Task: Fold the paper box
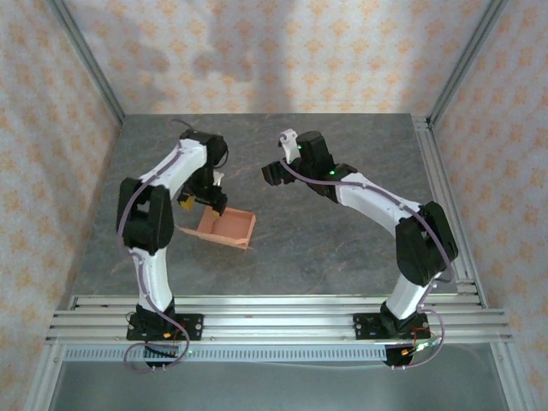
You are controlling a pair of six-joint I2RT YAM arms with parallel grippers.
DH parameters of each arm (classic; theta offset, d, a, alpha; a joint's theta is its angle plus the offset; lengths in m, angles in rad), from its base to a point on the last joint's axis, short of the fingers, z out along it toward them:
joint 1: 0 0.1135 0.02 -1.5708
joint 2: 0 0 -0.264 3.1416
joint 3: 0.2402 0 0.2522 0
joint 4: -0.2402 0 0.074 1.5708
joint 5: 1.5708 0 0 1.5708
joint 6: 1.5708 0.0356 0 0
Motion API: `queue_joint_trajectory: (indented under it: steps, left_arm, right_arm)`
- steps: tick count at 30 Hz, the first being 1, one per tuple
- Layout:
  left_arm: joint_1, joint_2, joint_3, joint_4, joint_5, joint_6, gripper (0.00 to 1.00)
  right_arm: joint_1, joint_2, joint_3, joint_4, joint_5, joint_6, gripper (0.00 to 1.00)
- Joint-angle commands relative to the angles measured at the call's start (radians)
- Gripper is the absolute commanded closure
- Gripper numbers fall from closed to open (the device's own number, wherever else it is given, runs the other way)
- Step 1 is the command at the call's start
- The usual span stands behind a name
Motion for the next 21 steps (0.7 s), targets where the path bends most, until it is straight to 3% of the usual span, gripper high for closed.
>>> queue_joint_trajectory:
  steps: [1,9,21]
  left_arm:
    - [0.01,-0.173,-0.017,0.082,-0.02,-0.067,0.15]
    - [0.042,-0.462,-0.139,0.265,-0.132,-0.238,0.05]
    - [0.047,-0.776,-0.328,0.416,-0.155,-0.264,0.03]
  right_arm:
    - [0.03,0.044,0.05,-0.048,-0.062,-0.045,0.17]
    - [0.105,0.159,0.111,-0.073,-0.096,-0.082,0.16]
    - [0.191,0.403,0.287,-0.13,-0.134,-0.142,0.14]
